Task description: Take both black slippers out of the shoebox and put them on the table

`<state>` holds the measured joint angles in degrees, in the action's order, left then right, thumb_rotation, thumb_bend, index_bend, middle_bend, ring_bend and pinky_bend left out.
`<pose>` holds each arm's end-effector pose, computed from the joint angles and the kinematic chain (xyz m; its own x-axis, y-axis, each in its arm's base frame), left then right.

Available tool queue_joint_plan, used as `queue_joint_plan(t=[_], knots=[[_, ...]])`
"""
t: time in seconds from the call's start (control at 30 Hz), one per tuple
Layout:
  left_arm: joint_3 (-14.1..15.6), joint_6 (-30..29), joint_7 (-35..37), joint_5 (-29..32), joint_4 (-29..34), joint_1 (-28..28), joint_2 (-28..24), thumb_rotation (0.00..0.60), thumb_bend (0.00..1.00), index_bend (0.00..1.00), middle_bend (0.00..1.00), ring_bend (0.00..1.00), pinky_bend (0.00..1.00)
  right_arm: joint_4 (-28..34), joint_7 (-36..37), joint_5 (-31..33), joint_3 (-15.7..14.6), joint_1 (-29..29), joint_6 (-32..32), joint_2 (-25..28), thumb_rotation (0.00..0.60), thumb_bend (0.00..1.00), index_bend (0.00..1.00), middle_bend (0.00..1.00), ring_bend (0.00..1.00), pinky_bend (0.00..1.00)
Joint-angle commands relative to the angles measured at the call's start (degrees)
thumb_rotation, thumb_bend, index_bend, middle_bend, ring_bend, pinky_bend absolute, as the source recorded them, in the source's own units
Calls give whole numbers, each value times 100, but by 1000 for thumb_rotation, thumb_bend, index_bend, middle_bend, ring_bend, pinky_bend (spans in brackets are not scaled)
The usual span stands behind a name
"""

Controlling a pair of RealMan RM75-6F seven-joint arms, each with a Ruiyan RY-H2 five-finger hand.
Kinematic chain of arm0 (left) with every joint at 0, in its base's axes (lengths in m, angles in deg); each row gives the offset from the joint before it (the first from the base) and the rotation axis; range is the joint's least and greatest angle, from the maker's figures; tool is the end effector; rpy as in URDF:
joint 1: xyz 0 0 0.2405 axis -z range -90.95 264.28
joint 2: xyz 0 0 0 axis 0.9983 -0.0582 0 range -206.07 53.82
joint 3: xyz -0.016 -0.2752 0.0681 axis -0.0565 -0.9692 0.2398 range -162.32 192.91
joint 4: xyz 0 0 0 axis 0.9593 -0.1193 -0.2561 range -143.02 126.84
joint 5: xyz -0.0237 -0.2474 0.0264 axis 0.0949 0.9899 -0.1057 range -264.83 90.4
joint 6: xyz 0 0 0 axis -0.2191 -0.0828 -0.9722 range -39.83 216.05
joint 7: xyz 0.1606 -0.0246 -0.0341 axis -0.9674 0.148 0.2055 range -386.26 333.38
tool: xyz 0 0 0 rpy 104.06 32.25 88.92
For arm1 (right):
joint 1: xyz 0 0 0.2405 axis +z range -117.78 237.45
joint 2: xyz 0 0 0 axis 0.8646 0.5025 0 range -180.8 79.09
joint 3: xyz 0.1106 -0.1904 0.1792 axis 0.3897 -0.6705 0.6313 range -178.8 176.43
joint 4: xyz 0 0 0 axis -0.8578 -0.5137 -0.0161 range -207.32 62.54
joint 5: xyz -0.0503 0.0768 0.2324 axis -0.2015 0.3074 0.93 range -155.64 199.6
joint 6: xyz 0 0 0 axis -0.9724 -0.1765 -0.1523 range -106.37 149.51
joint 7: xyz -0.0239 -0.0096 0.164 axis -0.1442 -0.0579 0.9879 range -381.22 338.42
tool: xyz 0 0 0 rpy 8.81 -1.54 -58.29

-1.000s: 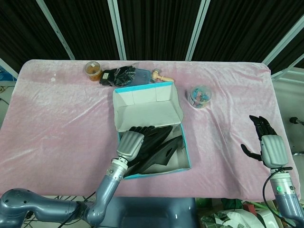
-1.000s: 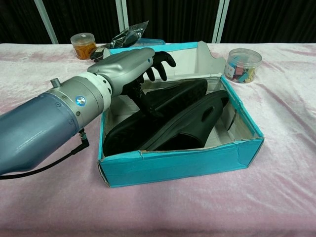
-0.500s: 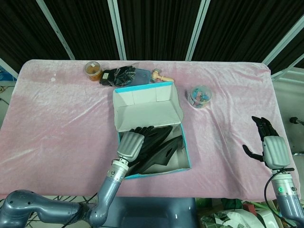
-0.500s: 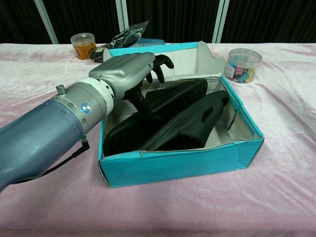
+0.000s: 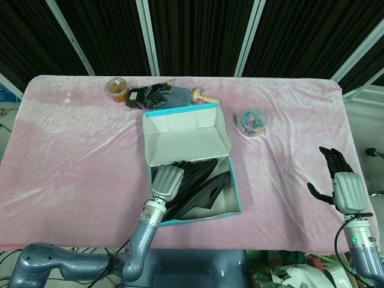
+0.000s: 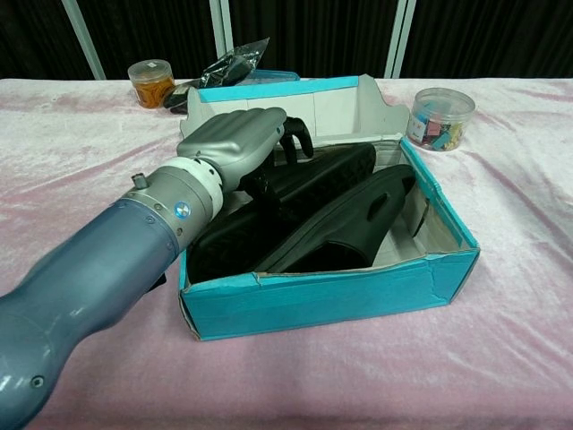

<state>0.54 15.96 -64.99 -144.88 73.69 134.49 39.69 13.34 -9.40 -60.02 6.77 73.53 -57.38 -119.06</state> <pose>-0.0278 0.3313 -0.1564 0.3263 0.1537 0.9327 0.8983 -0.3576 -0.2553 -0.3402 -0.2872 0.1261 0.2165 0.0319 0.9758 -0.9728 -0.0769 0.2184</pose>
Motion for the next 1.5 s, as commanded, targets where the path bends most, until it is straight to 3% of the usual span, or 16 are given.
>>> queue_joint_plan(t=[0.03, 0.63, 0.8, 0.97, 1.2, 1.37, 1.5], knots=[[-36, -34, 155, -174, -110, -21, 36, 600, 149, 355, 472, 459, 701, 3, 3, 20, 16, -11, -14, 3, 600, 199, 90, 102, 66, 239], [-65, 18, 1522, -1166, 699, -337, -886, 600, 152, 364, 487, 459, 670, 47, -69, 55, 78, 17, 25, -17, 600, 199, 90, 102, 67, 239], [-137, 55, 2303, -1343, 1277, -500, -1204, 600, 152, 366, 489, 459, 670, 48, -59, 75, 88, -5, 6, -1, 600, 199, 90, 102, 67, 239], [-268, -273, 2723, -1696, 1927, -776, -1792, 600, 152, 354, 478, 452, 658, 60, -63, 69, 98, -11, -5, 31, 600, 199, 90, 102, 67, 239], [-57, -658, 2079, -1730, 2788, -1425, -3219, 600, 151, 333, 452, 435, 606, 9, -29, 69, 98, -11, 13, 24, 600, 199, 90, 102, 67, 239], [104, -693, 1429, -1124, 2636, -1765, -3850, 600, 150, 332, 443, 432, 602, -63, 16, 74, 99, 24, 85, -5, 600, 198, 91, 102, 67, 240], [198, -371, 864, -411, 2213, -1743, -3991, 600, 151, 332, 418, 416, 594, -90, 47, 57, 111, 35, 73, -26, 600, 199, 90, 102, 67, 239]])
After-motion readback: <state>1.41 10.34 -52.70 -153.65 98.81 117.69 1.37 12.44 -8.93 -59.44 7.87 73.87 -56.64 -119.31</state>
